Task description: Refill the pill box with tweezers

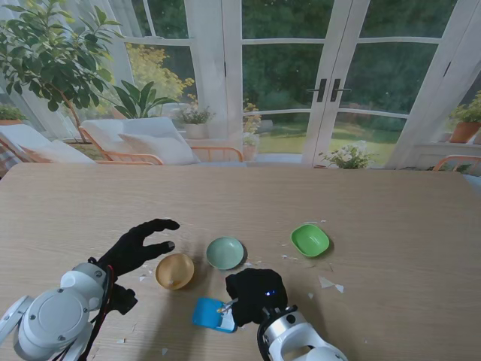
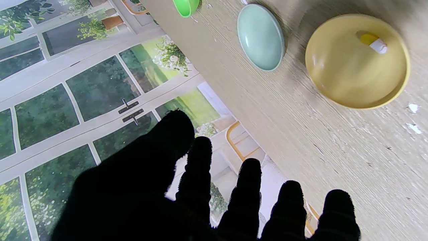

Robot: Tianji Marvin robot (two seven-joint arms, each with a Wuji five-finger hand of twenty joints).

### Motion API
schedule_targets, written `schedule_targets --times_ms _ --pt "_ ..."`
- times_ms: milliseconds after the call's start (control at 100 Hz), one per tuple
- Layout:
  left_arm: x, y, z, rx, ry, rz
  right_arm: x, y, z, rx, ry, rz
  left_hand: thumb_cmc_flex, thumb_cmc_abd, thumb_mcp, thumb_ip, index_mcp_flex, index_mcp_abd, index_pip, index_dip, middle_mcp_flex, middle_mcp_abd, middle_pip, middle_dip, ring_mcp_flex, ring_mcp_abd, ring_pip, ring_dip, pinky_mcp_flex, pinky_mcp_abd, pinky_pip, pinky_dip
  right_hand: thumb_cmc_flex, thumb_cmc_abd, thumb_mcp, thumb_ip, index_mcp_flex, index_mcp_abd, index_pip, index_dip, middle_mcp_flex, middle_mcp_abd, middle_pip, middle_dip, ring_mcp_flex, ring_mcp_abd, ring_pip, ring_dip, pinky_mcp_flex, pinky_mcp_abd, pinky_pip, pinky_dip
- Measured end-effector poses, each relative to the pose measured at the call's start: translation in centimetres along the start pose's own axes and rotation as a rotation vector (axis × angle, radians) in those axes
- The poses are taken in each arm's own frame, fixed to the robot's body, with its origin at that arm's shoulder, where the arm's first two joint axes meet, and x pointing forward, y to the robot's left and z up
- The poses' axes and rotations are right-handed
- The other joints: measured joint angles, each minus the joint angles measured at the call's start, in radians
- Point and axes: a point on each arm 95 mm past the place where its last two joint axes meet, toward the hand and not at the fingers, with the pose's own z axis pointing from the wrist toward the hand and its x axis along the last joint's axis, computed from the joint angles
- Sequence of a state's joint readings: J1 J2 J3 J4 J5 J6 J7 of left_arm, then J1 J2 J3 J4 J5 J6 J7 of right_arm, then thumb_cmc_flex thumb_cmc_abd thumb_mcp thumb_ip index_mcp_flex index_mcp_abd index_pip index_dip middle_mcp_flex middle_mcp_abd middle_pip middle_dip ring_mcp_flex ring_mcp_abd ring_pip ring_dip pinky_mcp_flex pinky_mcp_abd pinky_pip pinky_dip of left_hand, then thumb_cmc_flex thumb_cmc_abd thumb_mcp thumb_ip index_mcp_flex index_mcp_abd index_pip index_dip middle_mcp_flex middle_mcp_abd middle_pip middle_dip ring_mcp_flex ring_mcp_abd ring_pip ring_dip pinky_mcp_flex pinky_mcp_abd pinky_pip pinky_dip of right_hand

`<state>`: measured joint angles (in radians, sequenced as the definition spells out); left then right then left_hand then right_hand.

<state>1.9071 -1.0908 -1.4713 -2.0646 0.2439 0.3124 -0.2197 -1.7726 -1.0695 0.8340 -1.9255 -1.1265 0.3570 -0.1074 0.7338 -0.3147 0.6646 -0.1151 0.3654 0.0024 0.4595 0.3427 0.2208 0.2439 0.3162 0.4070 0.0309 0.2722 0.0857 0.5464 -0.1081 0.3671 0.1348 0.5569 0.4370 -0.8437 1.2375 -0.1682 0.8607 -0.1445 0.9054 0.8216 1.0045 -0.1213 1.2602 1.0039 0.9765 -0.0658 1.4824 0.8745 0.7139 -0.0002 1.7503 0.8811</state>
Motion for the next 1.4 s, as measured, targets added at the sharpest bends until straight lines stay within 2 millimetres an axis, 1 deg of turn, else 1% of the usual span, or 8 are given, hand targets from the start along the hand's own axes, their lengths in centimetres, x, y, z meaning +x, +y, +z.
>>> schedule_targets --times_ms 170,330,1030,1230,1300,1380,1400 --pt "0.0 0.0 0.1 -0.001 0.0 0.001 -0.2 -0.5 -0.7 0.025 -0.005 -0.019 0.0 0.0 0.0 0.0 0.0 0.0 0.0 0.0 0.0 0.0 0.0 0.0 0.0 0.0 0.0 0.0 0.0 0.0 0.0 0.0 0.0 0.0 0.0 0.0 0.0 0.0 0.0 0.0 0.0 0.0 0.0 0.0 0.0 0.0 0.0 0.0 0.0 0.0 0.0 0.0" --pt "0.0 0.1 0.1 -0.002 -0.002 0.001 -0.2 -0.8 -1.0 0.044 0.005 -0.034 0.0 0.0 0.0 0.0 0.0 0.0 0.0 0.0 0.0 0.0 0.0 0.0 0.0 0.0 0.0 0.0 0.0 0.0 0.0 0.0 0.0 0.0 0.0 0.0 0.0 0.0 0.0 0.0 -0.001 0.0 0.0 0.0 0.0 0.0 0.0 0.001 0.0 0.0 0.001 0.0" --pt "0.2 0.2 0.0 -0.002 -0.004 0.003 -0.3 -2.3 -0.3 0.091 0.019 -0.041 0.0 0.0 0.0 0.0 0.0 0.0 0.0 0.0 0.0 0.0 0.0 0.0 0.0 0.0 0.0 0.0 0.0 0.0 0.0 0.0 0.0 0.0 -0.001 0.0 -0.008 0.0 -0.001 0.01 -0.003 0.0 0.0 -0.005 0.0 -0.002 0.0 0.001 0.0 0.0 0.001 0.0" --pt "0.2 0.2 0.0 -0.002 -0.005 0.003 -0.4 -2.5 -0.2 0.085 0.024 -0.039 0.0 0.0 0.0 0.0 0.0 0.0 0.0 0.0 0.0 0.0 0.0 0.0 0.0 0.0 0.0 0.0 0.0 0.0 0.0 0.0 0.001 0.002 -0.015 0.0 -0.008 -0.001 -0.001 -0.038 -0.003 0.0 0.0 -0.021 0.0 -0.002 0.0 0.001 0.0 0.0 0.001 0.0" --pt "0.2 0.2 0.0 -0.002 -0.005 0.004 -0.4 -2.6 -0.1 0.081 0.026 -0.042 0.0 0.0 0.0 0.0 0.0 0.0 0.0 0.0 0.0 0.0 0.0 0.0 0.0 0.0 0.0 0.0 0.0 0.0 0.0 0.0 0.002 0.014 -0.031 0.0 -0.008 -0.002 -0.001 -0.063 -0.009 0.0 0.0 -0.026 0.0 -0.002 0.0 0.001 0.0 0.0 0.001 0.0" --pt "0.2 0.2 0.0 -0.002 -0.005 0.004 -0.5 -2.6 -0.1 0.076 0.026 -0.047 0.0 0.0 0.0 0.0 0.0 0.0 0.0 0.0 0.0 0.0 0.0 0.0 0.0 0.0 0.0 0.0 0.0 0.0 0.0 0.0 0.002 0.015 -0.034 0.0 -0.008 -0.002 -0.001 -0.076 -0.009 0.0 -0.001 -0.032 0.0 -0.002 0.0 0.001 0.0 0.0 0.001 0.0" --pt "0.2 0.2 0.0 -0.002 -0.005 0.004 -0.5 -2.6 -0.1 0.075 0.026 -0.049 0.0 0.0 0.0 0.0 0.0 0.0 0.0 0.0 0.0 0.0 0.0 0.0 0.0 0.0 0.0 0.0 0.0 0.0 0.0 0.0 0.003 0.025 -0.039 0.0 -0.008 -0.002 -0.001 -0.077 -0.009 0.0 -0.001 -0.034 0.0 -0.002 0.0 0.001 0.0 0.0 0.001 0.0"
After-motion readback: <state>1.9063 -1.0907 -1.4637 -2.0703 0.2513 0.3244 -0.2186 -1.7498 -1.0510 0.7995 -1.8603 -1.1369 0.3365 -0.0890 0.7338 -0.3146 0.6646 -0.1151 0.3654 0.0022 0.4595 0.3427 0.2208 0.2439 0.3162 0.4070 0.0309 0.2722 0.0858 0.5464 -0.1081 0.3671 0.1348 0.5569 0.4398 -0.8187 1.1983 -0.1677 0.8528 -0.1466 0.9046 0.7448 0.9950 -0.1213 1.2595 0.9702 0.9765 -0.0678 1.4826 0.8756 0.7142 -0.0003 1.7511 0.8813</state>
